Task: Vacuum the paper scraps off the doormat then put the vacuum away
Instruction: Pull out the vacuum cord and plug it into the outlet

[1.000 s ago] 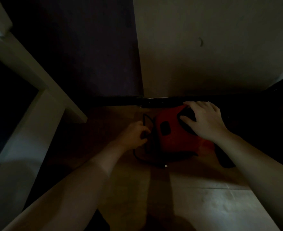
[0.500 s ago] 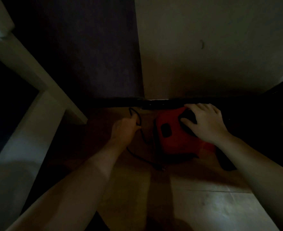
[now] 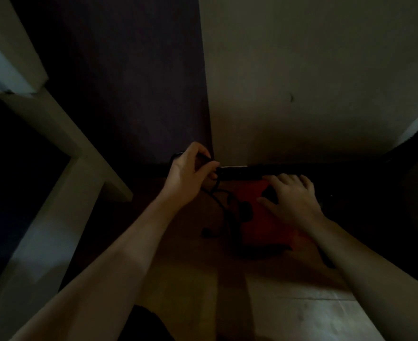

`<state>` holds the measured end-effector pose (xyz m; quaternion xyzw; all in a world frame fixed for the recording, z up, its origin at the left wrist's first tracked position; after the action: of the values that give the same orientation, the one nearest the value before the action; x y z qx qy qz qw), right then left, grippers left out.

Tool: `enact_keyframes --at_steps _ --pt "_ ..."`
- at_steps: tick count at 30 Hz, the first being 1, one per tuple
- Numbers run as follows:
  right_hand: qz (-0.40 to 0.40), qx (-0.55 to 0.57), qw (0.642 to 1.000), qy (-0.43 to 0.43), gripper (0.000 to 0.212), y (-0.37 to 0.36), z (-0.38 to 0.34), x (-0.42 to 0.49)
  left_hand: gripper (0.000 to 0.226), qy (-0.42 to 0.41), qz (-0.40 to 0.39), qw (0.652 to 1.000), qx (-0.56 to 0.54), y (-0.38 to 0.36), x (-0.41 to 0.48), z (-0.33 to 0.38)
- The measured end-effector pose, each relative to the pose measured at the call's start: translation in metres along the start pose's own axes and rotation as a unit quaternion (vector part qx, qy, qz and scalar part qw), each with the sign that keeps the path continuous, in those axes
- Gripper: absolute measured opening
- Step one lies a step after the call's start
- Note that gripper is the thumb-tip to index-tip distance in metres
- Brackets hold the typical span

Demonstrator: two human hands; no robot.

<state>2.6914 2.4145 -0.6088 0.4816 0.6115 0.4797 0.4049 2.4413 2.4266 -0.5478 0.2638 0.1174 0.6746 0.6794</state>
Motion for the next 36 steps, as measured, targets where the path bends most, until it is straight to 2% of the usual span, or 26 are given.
enact_keyframes --at_steps 3,6,8,11,14,16,18,20,22,23,25,28,29,32,36 --pt "0.036 0.109 0.992 0.054 0.064 0.008 -0.017 0.004 0.019 0.011 -0.026 0.997 -0.077 0.006 -0.002 0.019" --pt "0.013 0.289 0.951 0.111 0.048 0.014 -0.042 0.009 0.018 0.036 -0.031 0.990 -0.134 0.005 -0.012 0.033" --pt "-0.007 0.364 0.921 0.139 0.035 0.013 -0.056 0.010 0.016 0.058 -0.026 0.984 -0.166 0.004 -0.019 0.037" --pt "-0.043 0.418 0.891 0.168 0.023 0.009 -0.065 0.008 0.015 0.096 0.008 0.976 -0.194 0.008 -0.025 0.032" --pt "-0.095 0.439 0.880 0.155 0.016 0.009 -0.068 0.004 0.014 0.140 0.044 0.964 -0.220 0.017 -0.029 0.020" --pt "-0.118 0.446 0.875 0.146 0.012 0.006 -0.070 0.003 0.012 0.170 0.053 0.957 -0.227 0.023 -0.033 0.014" --pt "-0.116 0.430 0.883 0.149 0.016 0.004 -0.074 0.002 0.005 0.193 0.046 0.970 -0.137 0.031 -0.038 0.008" --pt "-0.105 0.415 0.890 0.155 0.016 0.002 -0.077 0.000 0.011 0.169 0.017 0.980 0.103 0.043 -0.043 0.003" --pt "-0.090 0.396 0.902 0.147 0.016 0.002 -0.082 0.000 0.019 0.059 0.046 0.931 0.357 0.050 -0.047 0.006" --pt "-0.084 0.389 0.906 0.143 0.016 0.002 -0.085 0.002 0.024 -0.010 0.061 0.914 0.400 0.049 -0.048 0.010" --pt "-0.072 0.394 0.905 0.143 0.017 0.005 -0.089 0.006 0.038 -0.097 0.007 0.923 0.372 0.038 -0.041 0.011" --pt "-0.062 0.396 0.906 0.135 0.016 0.013 -0.092 0.008 0.043 -0.077 -0.173 0.932 0.308 0.015 -0.032 -0.003" --pt "-0.062 0.386 0.912 0.126 0.013 0.015 -0.091 0.009 0.039 -0.075 -0.199 0.937 0.278 0.011 -0.031 -0.008" --pt "-0.102 0.349 0.927 0.093 0.009 0.024 -0.083 0.010 0.030 -0.052 -0.219 0.956 0.186 0.007 -0.027 -0.017" --pt "-0.184 0.196 0.961 0.068 0.026 0.052 -0.041 0.018 0.031 0.002 -0.282 0.951 0.131 0.004 -0.015 -0.038"
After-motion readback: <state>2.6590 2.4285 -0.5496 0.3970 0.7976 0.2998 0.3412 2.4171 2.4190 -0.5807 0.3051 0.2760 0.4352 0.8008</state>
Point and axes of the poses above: each hand's wrist, its own x-axis towards the middle knuckle, its own y-axis out of the back of the hand, z = x × y, the point moved 1 cm from there along x, towards the middle knuckle, and after that the axes turned 2 degrees about x, right-handed, at the moved point
